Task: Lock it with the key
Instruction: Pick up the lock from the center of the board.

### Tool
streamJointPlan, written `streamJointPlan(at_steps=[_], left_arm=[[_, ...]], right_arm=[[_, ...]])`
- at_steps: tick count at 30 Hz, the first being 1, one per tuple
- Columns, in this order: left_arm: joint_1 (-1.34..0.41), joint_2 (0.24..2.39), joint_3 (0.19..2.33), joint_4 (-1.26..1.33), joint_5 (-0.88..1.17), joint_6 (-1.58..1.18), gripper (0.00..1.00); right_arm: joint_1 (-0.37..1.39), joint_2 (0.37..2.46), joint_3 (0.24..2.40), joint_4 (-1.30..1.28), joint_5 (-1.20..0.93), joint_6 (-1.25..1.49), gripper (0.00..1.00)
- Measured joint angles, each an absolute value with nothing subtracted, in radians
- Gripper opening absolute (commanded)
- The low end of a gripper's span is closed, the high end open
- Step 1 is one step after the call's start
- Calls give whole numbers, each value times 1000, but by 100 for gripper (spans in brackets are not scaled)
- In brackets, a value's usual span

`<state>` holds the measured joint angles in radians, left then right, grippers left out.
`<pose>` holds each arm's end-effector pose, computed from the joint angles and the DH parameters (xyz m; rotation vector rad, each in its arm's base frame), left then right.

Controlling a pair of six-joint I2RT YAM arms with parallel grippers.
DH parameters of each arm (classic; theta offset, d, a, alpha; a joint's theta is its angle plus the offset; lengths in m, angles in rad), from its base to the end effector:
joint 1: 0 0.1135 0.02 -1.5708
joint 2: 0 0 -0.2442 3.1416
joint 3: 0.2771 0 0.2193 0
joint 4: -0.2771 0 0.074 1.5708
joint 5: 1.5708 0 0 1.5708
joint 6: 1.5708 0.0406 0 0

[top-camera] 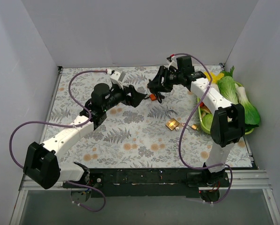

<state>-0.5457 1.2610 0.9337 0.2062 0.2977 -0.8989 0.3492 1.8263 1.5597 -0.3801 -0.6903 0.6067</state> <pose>0.2302 -0.1537 0.3214 -0.0834 1.8713 -1.2962 0.3530 0.1560 0.2886 -0.1138 2.3476 1.2686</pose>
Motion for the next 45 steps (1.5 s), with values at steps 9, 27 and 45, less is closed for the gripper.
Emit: streamJointPlan(at_steps=[9, 27, 45], left_arm=[[-562, 1412, 1029, 187, 187, -1253, 86], [-620, 1562, 1134, 231, -42, -1392, 76], [-624, 1563, 1125, 358, -83, -1399, 14]], right_arm=[[405, 1779, 1614, -380, -373, 762, 1], [495, 1773, 1758, -425, -185, 913, 1], [526, 1755, 1728, -448, -149, 1016, 1]])
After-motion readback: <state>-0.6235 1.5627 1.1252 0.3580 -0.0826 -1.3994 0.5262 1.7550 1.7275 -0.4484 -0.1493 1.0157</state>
